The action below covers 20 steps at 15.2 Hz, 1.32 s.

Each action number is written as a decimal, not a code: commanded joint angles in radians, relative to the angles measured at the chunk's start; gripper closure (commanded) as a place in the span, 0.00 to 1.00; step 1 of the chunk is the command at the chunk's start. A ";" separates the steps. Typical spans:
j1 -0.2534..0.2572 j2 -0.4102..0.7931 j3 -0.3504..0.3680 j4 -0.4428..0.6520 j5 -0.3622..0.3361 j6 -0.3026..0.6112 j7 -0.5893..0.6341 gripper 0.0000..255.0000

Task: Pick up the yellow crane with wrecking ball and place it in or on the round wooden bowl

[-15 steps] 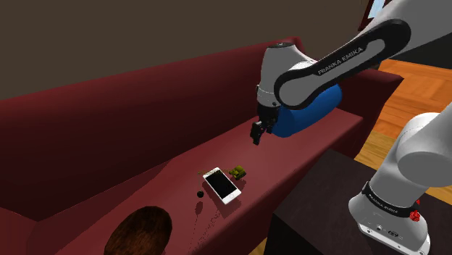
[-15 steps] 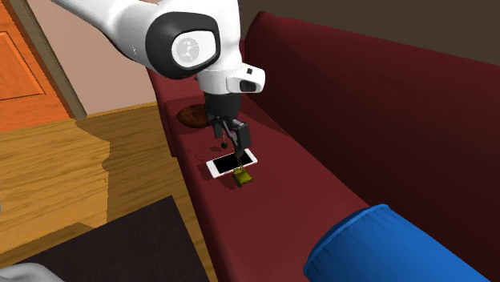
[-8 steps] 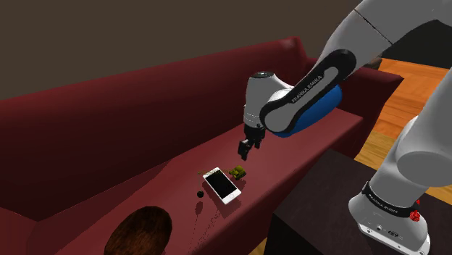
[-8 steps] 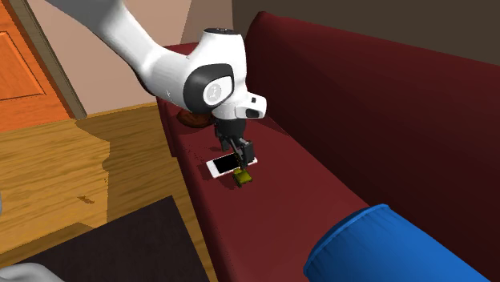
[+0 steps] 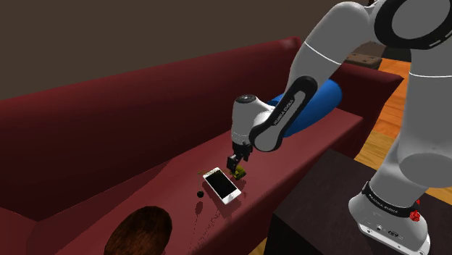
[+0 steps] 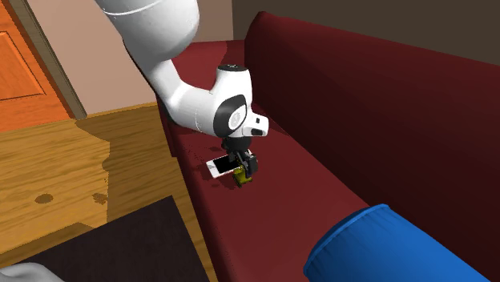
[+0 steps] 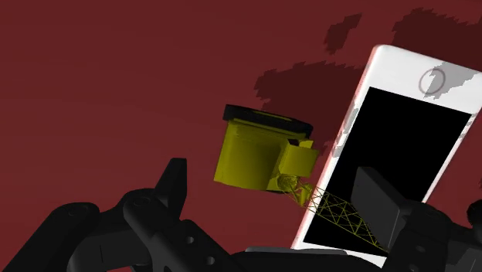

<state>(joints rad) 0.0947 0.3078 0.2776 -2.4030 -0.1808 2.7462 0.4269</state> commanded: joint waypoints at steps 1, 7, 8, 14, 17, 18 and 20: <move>0.016 0.038 -0.017 0.013 -0.025 0.024 0.021 0.00; 0.049 0.120 -0.058 0.035 -0.069 0.083 0.054 0.00; 0.049 0.120 -0.058 0.035 -0.069 0.083 0.054 0.00; 0.049 0.120 -0.058 0.035 -0.069 0.083 0.054 0.00; 0.049 0.120 -0.058 0.035 -0.069 0.083 0.054 1.00; 0.049 0.120 -0.058 0.035 -0.069 0.083 0.054 1.00; 0.049 0.120 -0.058 0.035 -0.069 0.083 0.054 1.00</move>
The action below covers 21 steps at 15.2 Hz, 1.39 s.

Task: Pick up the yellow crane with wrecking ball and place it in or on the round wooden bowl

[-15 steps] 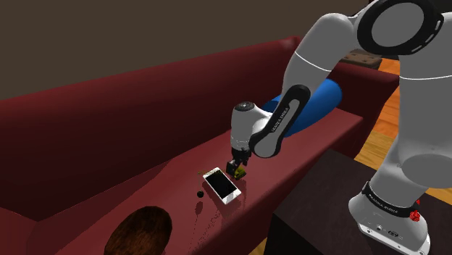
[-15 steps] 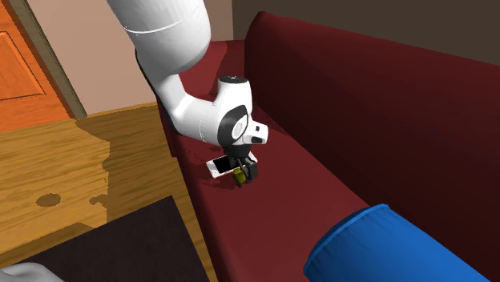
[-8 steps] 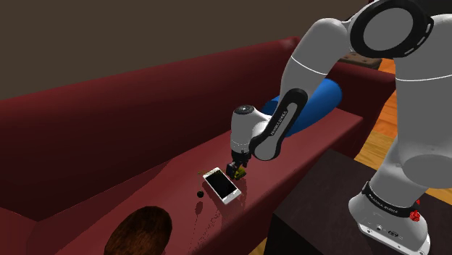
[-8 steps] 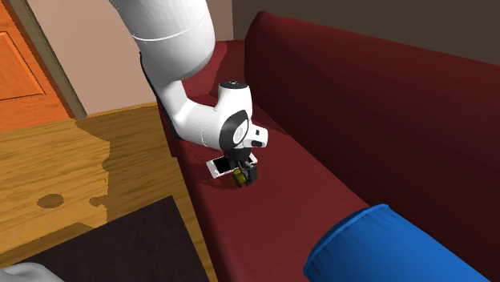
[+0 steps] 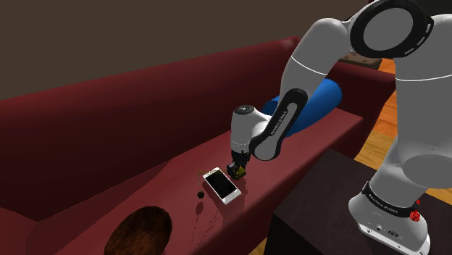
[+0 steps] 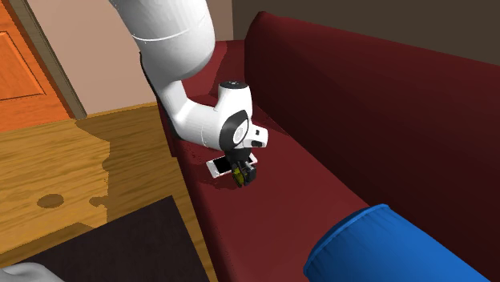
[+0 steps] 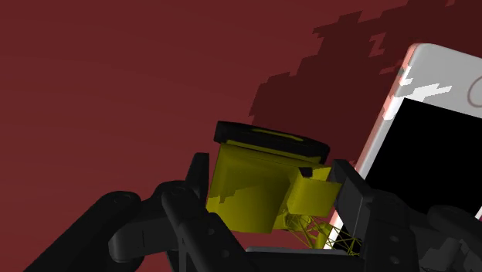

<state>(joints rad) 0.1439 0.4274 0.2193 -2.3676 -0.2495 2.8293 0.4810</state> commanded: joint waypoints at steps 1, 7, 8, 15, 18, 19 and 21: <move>0.000 0.000 0.000 0.000 0.000 0.000 0.000 1.00; -0.018 -0.042 0.023 -0.010 0.022 -0.032 -0.017 1.00; -0.024 -0.056 0.030 -0.013 0.030 -0.044 -0.022 1.00; -0.059 -0.153 0.077 -0.026 0.092 -0.124 -0.067 1.00; -0.070 -0.193 0.093 -0.028 0.120 -0.161 -0.087 1.00; -0.073 -0.206 0.098 -0.028 0.129 -0.173 -0.093 1.00; -0.079 -0.232 0.106 -0.028 0.147 -0.198 -0.106 1.00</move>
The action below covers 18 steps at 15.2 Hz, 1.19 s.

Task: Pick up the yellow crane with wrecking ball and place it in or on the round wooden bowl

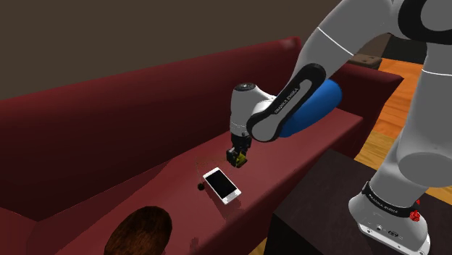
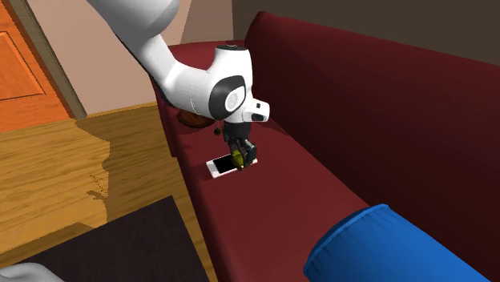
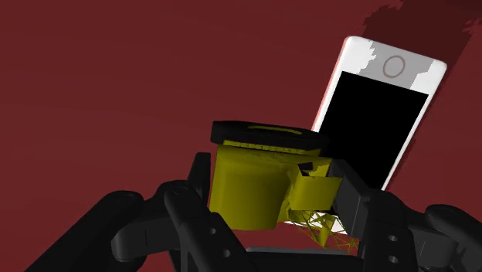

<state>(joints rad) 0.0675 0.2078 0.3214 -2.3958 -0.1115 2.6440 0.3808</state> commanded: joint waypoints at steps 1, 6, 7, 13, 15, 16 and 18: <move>-0.005 -0.025 0.008 0.001 0.018 -0.025 -0.012 1.00; -0.014 -0.087 0.022 0.008 0.059 -0.090 -0.041 1.00; -0.015 -0.097 0.023 0.009 0.066 -0.100 -0.045 1.00; 0.090 0.029 0.049 0.143 -0.026 -0.121 0.149 1.00; 0.129 0.074 0.051 0.197 -0.056 -0.134 0.208 1.00; 0.149 0.098 0.051 0.226 -0.069 -0.141 0.236 1.00; 0.190 0.146 0.049 0.286 -0.095 -0.159 0.288 1.00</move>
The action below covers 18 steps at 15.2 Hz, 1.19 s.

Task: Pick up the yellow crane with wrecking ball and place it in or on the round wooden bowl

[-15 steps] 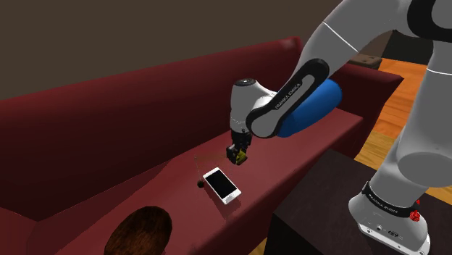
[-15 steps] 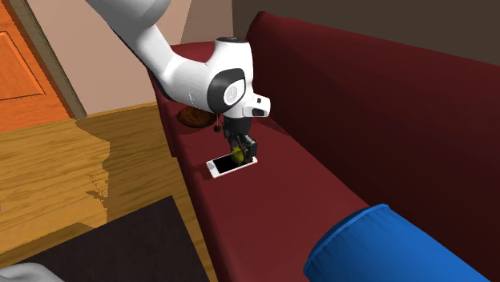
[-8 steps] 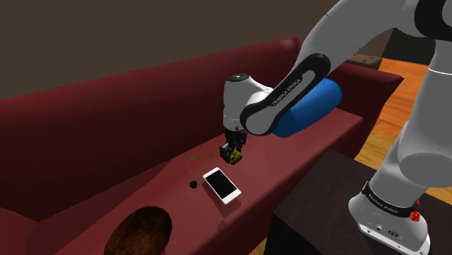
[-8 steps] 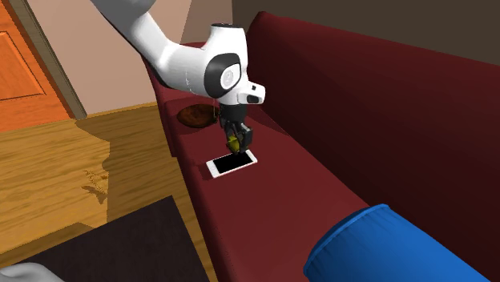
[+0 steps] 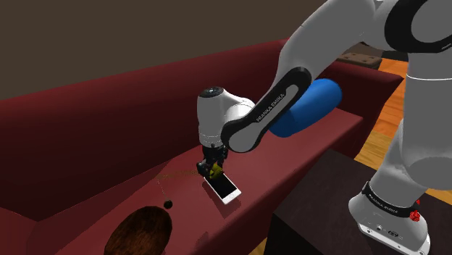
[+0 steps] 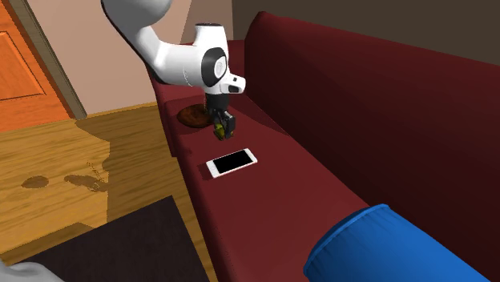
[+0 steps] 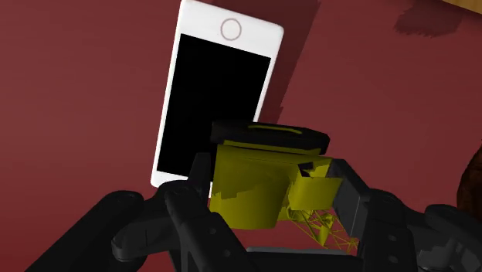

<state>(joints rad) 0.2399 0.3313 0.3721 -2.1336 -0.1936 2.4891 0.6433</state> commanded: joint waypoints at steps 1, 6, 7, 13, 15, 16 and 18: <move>0.039 0.047 -0.003 0.056 -0.025 -0.014 0.050 1.00; 0.144 0.176 -0.013 0.235 -0.074 -0.073 0.154 1.00; 0.166 0.203 -0.016 0.275 -0.081 -0.088 0.171 1.00; 0.293 0.382 -0.032 0.551 -0.116 -0.192 0.251 1.00; 0.337 0.450 -0.038 0.662 -0.123 -0.235 0.269 1.00; 0.359 0.486 -0.041 0.723 -0.126 -0.259 0.276 1.00; 0.368 0.506 -0.045 0.743 -0.128 -0.260 0.280 1.00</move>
<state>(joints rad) 0.5999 0.8215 0.3300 -1.4104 -0.3197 2.2331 0.9195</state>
